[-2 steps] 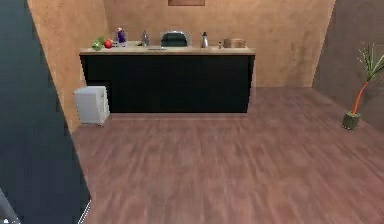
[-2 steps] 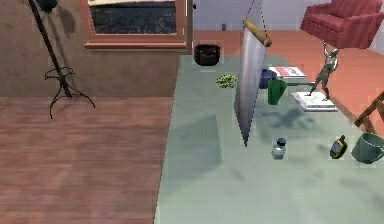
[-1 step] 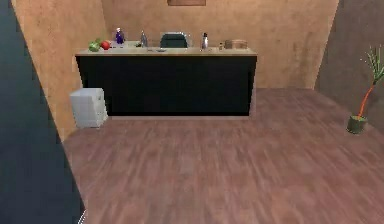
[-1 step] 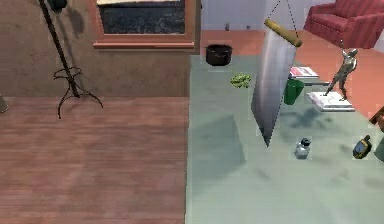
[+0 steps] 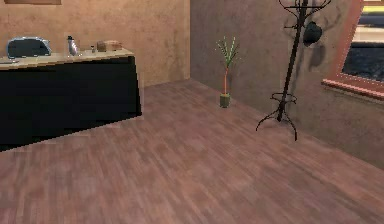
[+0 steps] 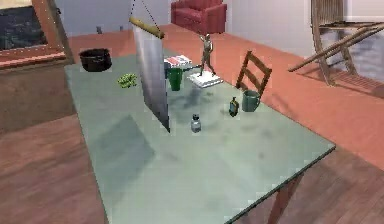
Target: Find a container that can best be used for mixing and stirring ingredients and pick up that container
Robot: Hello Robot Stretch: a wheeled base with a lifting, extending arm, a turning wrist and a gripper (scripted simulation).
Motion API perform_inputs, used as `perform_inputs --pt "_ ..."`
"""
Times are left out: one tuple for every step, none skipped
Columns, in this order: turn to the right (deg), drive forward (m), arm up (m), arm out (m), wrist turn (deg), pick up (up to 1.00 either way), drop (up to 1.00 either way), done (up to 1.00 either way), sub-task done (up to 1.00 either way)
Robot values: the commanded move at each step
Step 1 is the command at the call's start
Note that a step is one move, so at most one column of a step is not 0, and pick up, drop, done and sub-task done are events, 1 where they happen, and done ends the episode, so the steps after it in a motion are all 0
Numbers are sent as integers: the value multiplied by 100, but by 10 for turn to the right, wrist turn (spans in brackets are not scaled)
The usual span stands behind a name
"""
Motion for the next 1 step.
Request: perform_inputs --pt "0 20 0 0 0 0 0 0 0"
